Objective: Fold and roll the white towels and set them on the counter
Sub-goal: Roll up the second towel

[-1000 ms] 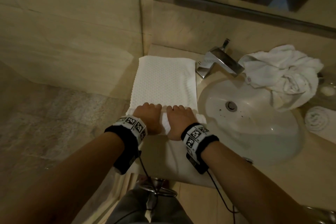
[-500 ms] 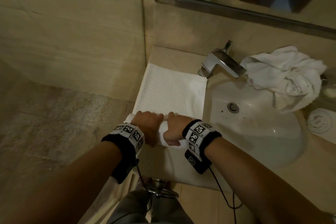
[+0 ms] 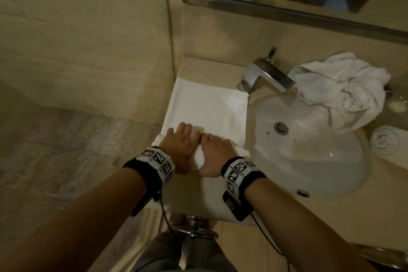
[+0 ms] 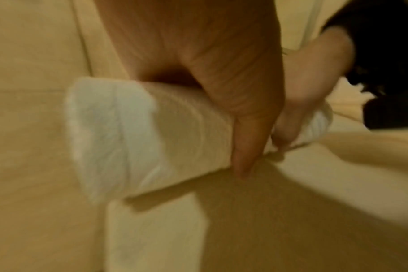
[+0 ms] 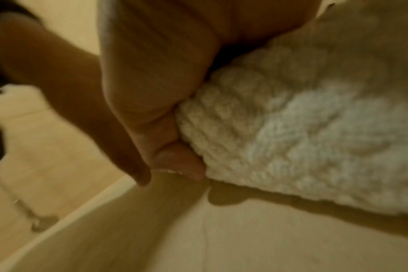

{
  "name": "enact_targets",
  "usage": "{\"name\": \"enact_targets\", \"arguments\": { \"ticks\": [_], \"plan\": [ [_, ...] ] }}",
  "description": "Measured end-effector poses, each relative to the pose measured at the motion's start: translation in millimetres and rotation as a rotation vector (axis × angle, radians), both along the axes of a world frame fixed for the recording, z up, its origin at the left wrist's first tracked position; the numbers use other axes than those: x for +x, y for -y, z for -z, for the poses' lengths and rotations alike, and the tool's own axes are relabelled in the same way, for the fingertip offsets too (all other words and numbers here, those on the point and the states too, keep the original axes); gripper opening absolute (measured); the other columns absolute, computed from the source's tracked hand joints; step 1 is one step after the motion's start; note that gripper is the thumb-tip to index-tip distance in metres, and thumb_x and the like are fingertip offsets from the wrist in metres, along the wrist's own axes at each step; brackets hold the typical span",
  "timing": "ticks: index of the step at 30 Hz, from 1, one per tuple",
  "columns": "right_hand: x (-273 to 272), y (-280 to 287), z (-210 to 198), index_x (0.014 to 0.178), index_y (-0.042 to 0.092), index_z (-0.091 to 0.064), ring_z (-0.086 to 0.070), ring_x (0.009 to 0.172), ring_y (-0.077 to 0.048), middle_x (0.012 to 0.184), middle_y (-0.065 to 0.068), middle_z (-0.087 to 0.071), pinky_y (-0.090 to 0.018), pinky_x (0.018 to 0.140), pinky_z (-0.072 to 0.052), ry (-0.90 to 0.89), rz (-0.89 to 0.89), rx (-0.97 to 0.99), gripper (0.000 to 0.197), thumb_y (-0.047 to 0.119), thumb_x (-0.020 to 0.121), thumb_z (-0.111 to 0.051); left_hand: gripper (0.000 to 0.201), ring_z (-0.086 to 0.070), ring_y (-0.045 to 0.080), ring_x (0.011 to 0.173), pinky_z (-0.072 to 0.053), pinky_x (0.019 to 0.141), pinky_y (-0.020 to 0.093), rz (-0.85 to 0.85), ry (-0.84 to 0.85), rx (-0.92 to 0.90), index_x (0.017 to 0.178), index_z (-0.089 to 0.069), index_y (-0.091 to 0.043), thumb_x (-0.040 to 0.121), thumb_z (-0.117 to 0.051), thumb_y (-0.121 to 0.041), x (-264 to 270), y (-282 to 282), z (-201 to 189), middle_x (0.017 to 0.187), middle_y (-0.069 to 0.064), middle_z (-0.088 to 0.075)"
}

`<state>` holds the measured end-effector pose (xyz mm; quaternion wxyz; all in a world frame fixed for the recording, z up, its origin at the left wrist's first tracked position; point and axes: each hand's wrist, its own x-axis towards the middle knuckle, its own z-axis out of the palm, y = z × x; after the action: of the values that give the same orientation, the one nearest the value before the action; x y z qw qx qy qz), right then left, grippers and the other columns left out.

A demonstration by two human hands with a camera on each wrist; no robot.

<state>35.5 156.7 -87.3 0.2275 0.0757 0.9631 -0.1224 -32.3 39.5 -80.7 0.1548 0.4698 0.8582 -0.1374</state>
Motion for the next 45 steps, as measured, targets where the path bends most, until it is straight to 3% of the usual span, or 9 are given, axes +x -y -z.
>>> {"name": "enact_targets", "arguments": {
  "ticks": [5, 12, 20, 24, 29, 33, 36, 41, 45],
  "plan": [
    [-9.5, -6.4, -5.2, 0.118, 0.015, -0.045, -0.061, 0.093, -0.024, 0.104, -0.003, -0.06, -0.033, 0.076, -0.05, 0.031, 0.128, -0.082, 0.07, 0.029, 0.056, -0.074, 0.061, -0.042, 0.024, 0.106, -0.036, 0.087, 0.036, 0.075, -0.057, 0.069, 0.13, -0.035, -0.013, 0.079, -0.061, -0.033, 2.1, 6.0, 3.2, 0.119, 0.006, -0.044],
    [17.1, 6.4, -6.5, 0.137, 0.011, -0.027, -0.035, 0.118, -0.027, 0.128, -0.007, -0.036, -0.049, 0.104, -0.03, -0.066, -0.01, 0.145, 0.09, 0.036, 0.061, -0.067, 0.083, -0.047, 0.022, 0.114, -0.044, 0.095, 0.034, -0.023, 0.147, -0.066, 0.133, -0.037, -0.018, 0.064, -0.08, -0.033, -13.2, -19.9, -4.2, 0.128, 0.002, -0.047],
    [7.5, -3.6, -12.5, 0.135, 0.014, -0.032, -0.045, 0.116, -0.026, 0.125, -0.006, -0.048, -0.045, 0.101, -0.034, 0.027, -0.078, 0.105, 0.081, 0.035, 0.067, -0.071, 0.075, -0.06, 0.017, 0.091, -0.052, 0.076, 0.033, -0.2, 0.37, -0.125, 0.119, -0.051, -0.024, 0.051, -0.081, -0.03, -11.1, -24.7, -2.7, 0.104, -0.004, -0.061],
    [-10.7, -7.3, -28.6, 0.111, 0.015, -0.054, -0.059, 0.089, -0.021, 0.098, -0.002, -0.062, -0.032, 0.076, -0.046, 0.053, -0.011, 0.019, 0.051, 0.042, 0.07, -0.066, 0.082, -0.043, 0.024, 0.109, -0.039, 0.09, 0.039, -0.066, 0.064, -0.023, 0.132, -0.032, -0.017, 0.064, -0.071, -0.041, -2.9, -14.3, -2.0, 0.121, 0.004, -0.043],
    [-26.3, -9.6, -33.7, 0.054, 0.012, -0.066, -0.064, 0.058, -0.023, 0.063, -0.004, -0.068, -0.027, 0.053, -0.052, 0.299, 0.103, -0.1, 0.022, 0.014, 0.032, -0.062, 0.051, -0.042, 0.024, 0.103, -0.037, 0.085, 0.038, -0.036, -0.062, 0.034, 0.119, -0.038, -0.016, 0.076, -0.061, -0.032, 12.2, -5.7, 6.5, 0.115, 0.005, -0.045],
    [-20.2, -10.4, -35.4, 0.081, 0.007, -0.068, -0.065, 0.074, -0.024, 0.085, -0.008, -0.07, -0.028, 0.06, -0.052, 0.343, 0.117, -0.138, 0.04, 0.017, 0.042, -0.066, 0.062, -0.047, 0.021, 0.1, -0.039, 0.085, 0.035, -0.065, 0.044, 0.014, 0.113, -0.043, -0.018, 0.065, -0.072, -0.043, 3.7, -11.7, 5.0, 0.11, 0.002, -0.051],
    [-10.0, -9.9, -31.8, 0.122, 0.01, -0.044, -0.055, 0.096, -0.023, 0.114, -0.008, -0.054, -0.033, 0.075, -0.049, 0.181, 0.082, -0.12, 0.073, 0.035, 0.058, -0.068, 0.078, -0.052, 0.02, 0.103, -0.041, 0.088, 0.034, -0.111, 0.128, -0.065, 0.119, -0.045, -0.019, 0.055, -0.08, -0.047, -5.3, -21.4, -0.9, 0.114, 0.0, -0.054],
    [3.1, -16.5, -26.0, 0.145, 0.013, -0.02, -0.039, 0.124, -0.028, 0.135, -0.008, -0.038, -0.045, 0.107, -0.032, 0.024, -0.12, -0.03, 0.094, 0.04, 0.069, -0.067, 0.068, -0.06, 0.02, 0.094, -0.048, 0.072, 0.029, -0.238, 0.307, -0.15, 0.116, -0.054, -0.023, 0.054, -0.08, -0.033, -20.1, -34.9, -8.7, 0.103, -0.001, -0.062],
    [10.3, -19.5, -18.6, 0.149, 0.016, -0.009, -0.037, 0.122, -0.028, 0.134, -0.007, -0.034, -0.049, 0.104, -0.031, 0.048, -0.2, 0.132, 0.114, 0.05, 0.06, -0.072, 0.076, -0.059, 0.02, 0.096, -0.05, 0.076, 0.031, -0.277, 0.339, -0.135, 0.117, -0.049, -0.022, 0.05, -0.081, -0.035, -22.1, -31.9, -5.0, 0.1, -0.002, -0.057]
  ]
}}
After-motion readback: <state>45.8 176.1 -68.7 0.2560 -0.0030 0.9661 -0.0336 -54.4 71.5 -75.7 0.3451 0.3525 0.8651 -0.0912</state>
